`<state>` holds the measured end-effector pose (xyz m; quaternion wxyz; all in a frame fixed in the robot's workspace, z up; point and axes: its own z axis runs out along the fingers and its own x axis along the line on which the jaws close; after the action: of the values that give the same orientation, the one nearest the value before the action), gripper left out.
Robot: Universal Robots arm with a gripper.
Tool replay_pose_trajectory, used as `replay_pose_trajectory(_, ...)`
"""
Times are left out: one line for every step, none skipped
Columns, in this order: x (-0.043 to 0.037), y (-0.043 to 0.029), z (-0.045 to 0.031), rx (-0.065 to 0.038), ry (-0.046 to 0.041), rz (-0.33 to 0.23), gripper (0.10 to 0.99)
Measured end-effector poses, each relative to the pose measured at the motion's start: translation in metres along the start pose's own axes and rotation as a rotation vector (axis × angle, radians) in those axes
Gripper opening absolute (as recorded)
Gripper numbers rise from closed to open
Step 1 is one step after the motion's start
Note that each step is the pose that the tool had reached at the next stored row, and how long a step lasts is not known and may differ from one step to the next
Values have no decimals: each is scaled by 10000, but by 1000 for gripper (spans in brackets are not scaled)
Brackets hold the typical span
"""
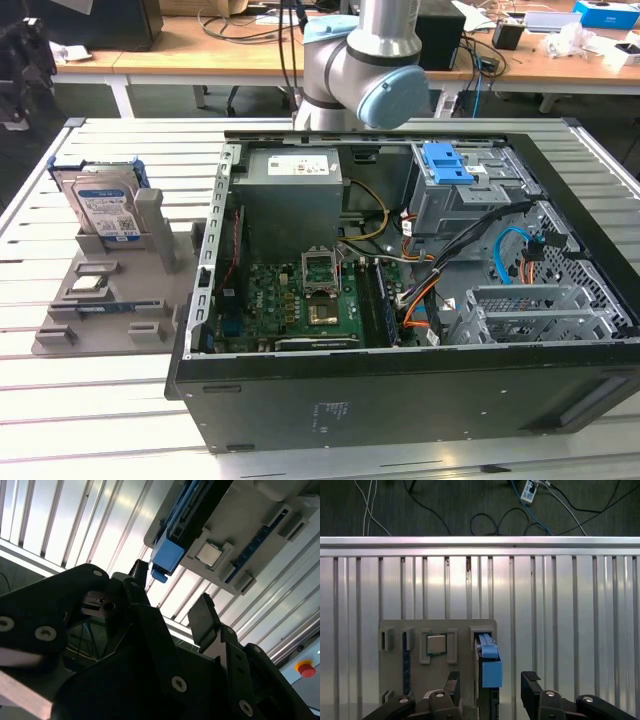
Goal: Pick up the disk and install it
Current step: 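Pick up the disk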
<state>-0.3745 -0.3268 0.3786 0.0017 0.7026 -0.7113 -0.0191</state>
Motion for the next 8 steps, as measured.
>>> replay_pose_trajectory(-4,-6,20,-1,0,1,600)
replay_pose_trajectory(-6,-11,35,-2,1,1,600)
replay_pose_trajectory(-7,-15,58,-3,0,0,600)
replay_pose_trajectory(-7,-17,76,-2,1,1,600)
replay_pose_trajectory(-8,-21,108,-2,0,2,600)
replay_pose_trajectory(-8,-24,124,-2,0,3,600)
replay_pose_trajectory(-8,-28,140,-4,0,2,600)
replay_pose_trajectory(-8,-40,180,-3,1,2,600)
